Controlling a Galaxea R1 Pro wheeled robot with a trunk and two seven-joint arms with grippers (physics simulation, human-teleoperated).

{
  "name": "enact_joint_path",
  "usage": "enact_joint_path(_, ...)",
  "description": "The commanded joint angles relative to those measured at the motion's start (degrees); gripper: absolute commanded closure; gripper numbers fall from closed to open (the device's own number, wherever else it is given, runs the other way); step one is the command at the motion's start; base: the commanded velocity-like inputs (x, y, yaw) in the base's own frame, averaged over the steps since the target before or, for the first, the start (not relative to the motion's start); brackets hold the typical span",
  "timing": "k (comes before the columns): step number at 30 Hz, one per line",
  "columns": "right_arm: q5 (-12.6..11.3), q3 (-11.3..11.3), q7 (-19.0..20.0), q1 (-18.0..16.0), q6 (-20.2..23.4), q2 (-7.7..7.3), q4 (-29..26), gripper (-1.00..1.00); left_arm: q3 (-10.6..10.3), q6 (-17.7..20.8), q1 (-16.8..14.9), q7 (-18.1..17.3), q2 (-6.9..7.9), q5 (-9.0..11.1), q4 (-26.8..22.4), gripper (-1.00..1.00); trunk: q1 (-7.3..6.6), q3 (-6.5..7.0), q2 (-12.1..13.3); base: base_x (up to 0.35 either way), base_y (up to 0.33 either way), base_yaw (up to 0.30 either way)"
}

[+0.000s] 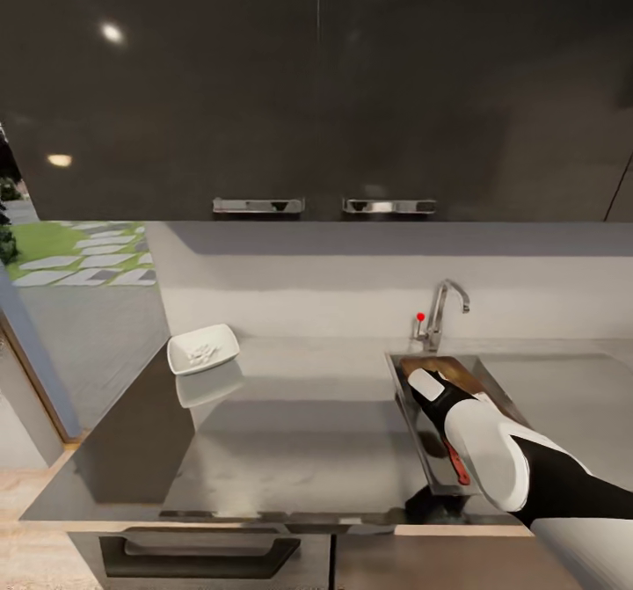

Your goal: In the kitchen, take the Vidalia onion out of the sink, dice it on the chopping board with the paring knife, put the diced onion into the bowl on the countertop, then place both the paring knife and the chopping board into the sink.

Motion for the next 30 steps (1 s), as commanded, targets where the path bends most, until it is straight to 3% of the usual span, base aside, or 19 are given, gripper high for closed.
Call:
enact_joint_path(1, -0.35, 0.1, -0.06, -0.03, -0.14, -0.35, -0.09, 1.0, -0.27, -0.1, -0.01, -0.02, 0.07, 0.6, -0.01, -1.0, 0.03, -0.2, -0.12, 0.0, 0.0, 0.081)
enact_joint_path(6, -1.89, 0.13, -0.06, -0.03, -0.08, -1.54, -0.09, 1.0, -0.27, -0.1, -0.01, 0.03, 0.07, 0.6, 0.04, -1.0, 0.03, -0.66, -0.12, 0.0, 0.0, 0.047)
enact_joint_path(15, -2.57, 0.13, 0.0, -0.03, -0.07, -1.74, -0.1, 1.0, -0.27, -0.1, -0.01, 0.12, 0.07, 0.6, 0.09, -1.0, 0.03, -1.42, -0.12, 0.015, 0.0, -0.128)
enact_joint_path(30, -2.5, 0.2, 1.89, -0.03, -0.07, -1.65, 0.16, 1.0, -0.34, -0.1, -0.01, 0.21, -0.03, 0.6, 0.26, -1.0, 0.03, -2.79, -0.12, 0.228, 0.0, -0.003)
